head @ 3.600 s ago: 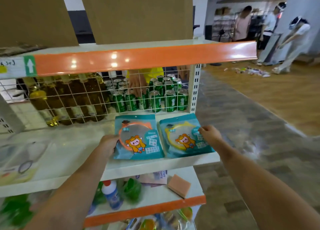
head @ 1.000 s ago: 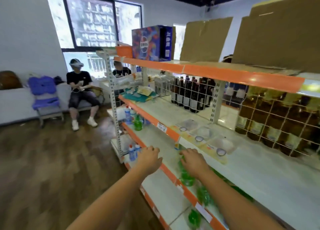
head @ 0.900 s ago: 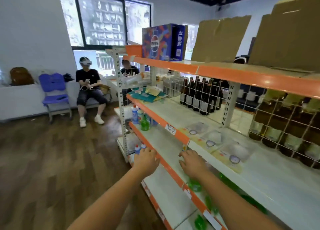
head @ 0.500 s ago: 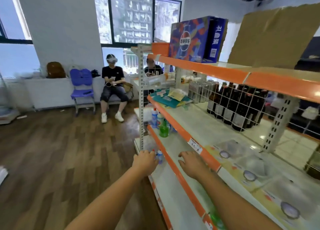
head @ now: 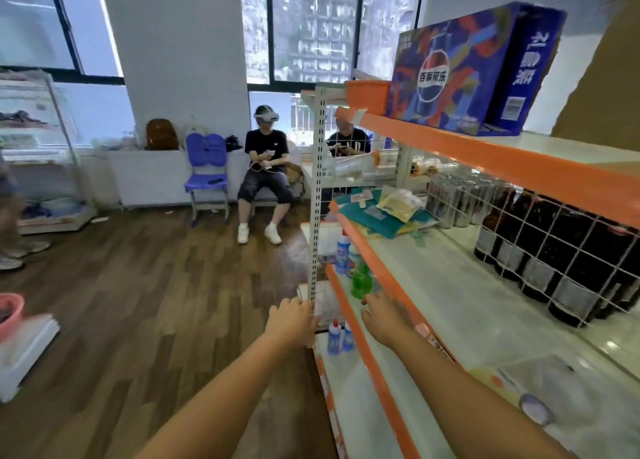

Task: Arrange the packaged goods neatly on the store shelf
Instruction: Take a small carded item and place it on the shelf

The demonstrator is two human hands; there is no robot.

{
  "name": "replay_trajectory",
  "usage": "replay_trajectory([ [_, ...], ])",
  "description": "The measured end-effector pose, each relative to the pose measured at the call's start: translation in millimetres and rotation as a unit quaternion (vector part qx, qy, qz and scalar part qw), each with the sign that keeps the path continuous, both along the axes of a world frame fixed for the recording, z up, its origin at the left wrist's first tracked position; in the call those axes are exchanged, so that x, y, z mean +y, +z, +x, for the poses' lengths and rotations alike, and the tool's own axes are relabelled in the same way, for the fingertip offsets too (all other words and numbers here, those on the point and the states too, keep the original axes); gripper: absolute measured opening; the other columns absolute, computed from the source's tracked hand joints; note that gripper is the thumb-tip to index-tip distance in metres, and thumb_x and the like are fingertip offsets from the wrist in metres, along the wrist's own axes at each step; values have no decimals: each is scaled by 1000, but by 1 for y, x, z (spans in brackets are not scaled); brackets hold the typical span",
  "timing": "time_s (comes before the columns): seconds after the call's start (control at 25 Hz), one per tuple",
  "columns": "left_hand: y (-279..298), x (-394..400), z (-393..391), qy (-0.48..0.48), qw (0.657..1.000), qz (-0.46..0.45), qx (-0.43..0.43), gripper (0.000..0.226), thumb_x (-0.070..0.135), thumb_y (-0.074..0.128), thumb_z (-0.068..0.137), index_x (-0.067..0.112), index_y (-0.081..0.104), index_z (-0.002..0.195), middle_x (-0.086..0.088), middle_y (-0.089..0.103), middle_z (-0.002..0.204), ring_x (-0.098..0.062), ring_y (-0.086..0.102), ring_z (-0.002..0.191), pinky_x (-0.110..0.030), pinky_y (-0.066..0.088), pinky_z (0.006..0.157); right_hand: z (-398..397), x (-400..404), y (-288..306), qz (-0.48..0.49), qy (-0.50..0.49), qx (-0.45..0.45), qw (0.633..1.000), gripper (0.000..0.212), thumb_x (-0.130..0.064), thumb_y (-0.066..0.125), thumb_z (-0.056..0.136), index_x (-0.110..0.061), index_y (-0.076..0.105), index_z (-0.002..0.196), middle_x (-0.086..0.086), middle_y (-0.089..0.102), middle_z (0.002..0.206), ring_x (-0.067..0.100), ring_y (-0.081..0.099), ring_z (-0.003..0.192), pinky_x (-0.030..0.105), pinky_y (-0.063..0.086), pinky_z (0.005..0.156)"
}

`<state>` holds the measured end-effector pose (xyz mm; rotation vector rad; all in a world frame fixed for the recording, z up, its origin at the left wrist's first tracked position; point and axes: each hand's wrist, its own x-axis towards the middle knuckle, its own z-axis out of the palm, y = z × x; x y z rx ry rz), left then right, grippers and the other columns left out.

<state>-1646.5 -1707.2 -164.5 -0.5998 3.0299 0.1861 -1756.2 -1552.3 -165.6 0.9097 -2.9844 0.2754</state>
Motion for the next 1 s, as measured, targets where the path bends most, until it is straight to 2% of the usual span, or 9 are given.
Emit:
replay_trajectory([
  [0.08, 2, -23, -19, -2, 1000, -6, -1, 43, 43, 33, 99, 17, 46, 130, -7, 48, 134, -27, 42, 126, -44, 36, 100, -22, -28, 1, -19, -7, -1, 1000, 32, -28, 39, 97, -17, 51, 125, 9, 53, 129, 28, 48, 120, 33, 40, 97],
  [0.2, 7, -67, -50, -17, 1000, -12, 16, 41, 41, 34, 99, 17, 48, 129, -7, 49, 133, -27, 43, 126, -43, 36, 100, -54, -72, 4, -69, -21, -13, 997, 31, -29, 34, 99, -15, 54, 119, 11, 58, 119, 28, 53, 110, 30, 41, 84],
  [0.32, 15, -111, -87, -22, 999, -13, 29, 41, 41, 34, 99, 17, 49, 128, -6, 50, 133, -26, 44, 125, -42, 36, 100, -88, -110, 5, -60, -13, -3, 998, 32, -27, 31, 99, -15, 57, 113, 14, 59, 115, 31, 53, 110, 34, 42, 83],
  [0.48, 18, -163, -137, -51, 998, -23, 28, 39, 41, 34, 99, 16, 49, 125, -6, 50, 131, -26, 45, 123, -41, 37, 98, -141, -156, 17, -64, -57, 1, 996, 20, -27, 40, 96, -20, 58, 97, 12, 61, 108, 26, 54, 92, 27, 33, 70],
  [0.68, -3, -195, -195, -78, 997, -10, 4, 39, 40, 36, 99, 18, 48, 127, -6, 51, 131, -26, 46, 123, -41, 38, 99, -190, -182, 2, -66, -118, -24, 991, 20, -37, 47, 93, -22, 58, 101, 7, 62, 112, 27, 57, 98, 32, 45, 76],
  [0.8, -13, -206, -237, -110, 994, -4, -12, 41, 42, 35, 99, 19, 47, 130, -5, 50, 133, -24, 44, 125, -41, 37, 101, -223, -186, -3, -85, -136, -21, 987, 39, -30, 47, 93, -29, 45, 132, 6, 58, 124, 30, 56, 108, 36, 46, 83],
  [0.84, -15, -209, -253, -120, 993, -3, -9, 42, 42, 34, 99, 19, 47, 131, -5, 49, 134, -24, 44, 125, -41, 37, 101, -237, -188, 0, -69, -136, -2, 988, 42, -26, 43, 94, -28, 41, 136, 7, 56, 127, 31, 55, 111, 37, 45, 85],
  [0.92, -13, -217, -281, -128, 992, 3, 6, 42, 43, 34, 98, 19, 48, 129, -5, 50, 133, -24, 45, 124, -41, 38, 100, -265, -195, 9, -32, -138, 34, 989, 36, -30, 38, 98, -19, 48, 130, 11, 56, 126, 31, 52, 114, 39, 43, 90],
  [1.0, -10, -227, -310, -126, 992, 12, 12, 41, 44, 34, 98, 20, 49, 127, -5, 52, 130, -24, 47, 121, -41, 39, 99, -299, -207, 20, -43, -141, 31, 989, 44, -43, 37, 98, -10, 56, 118, 13, 58, 119, 31, 52, 112, 38, 42, 90],
])
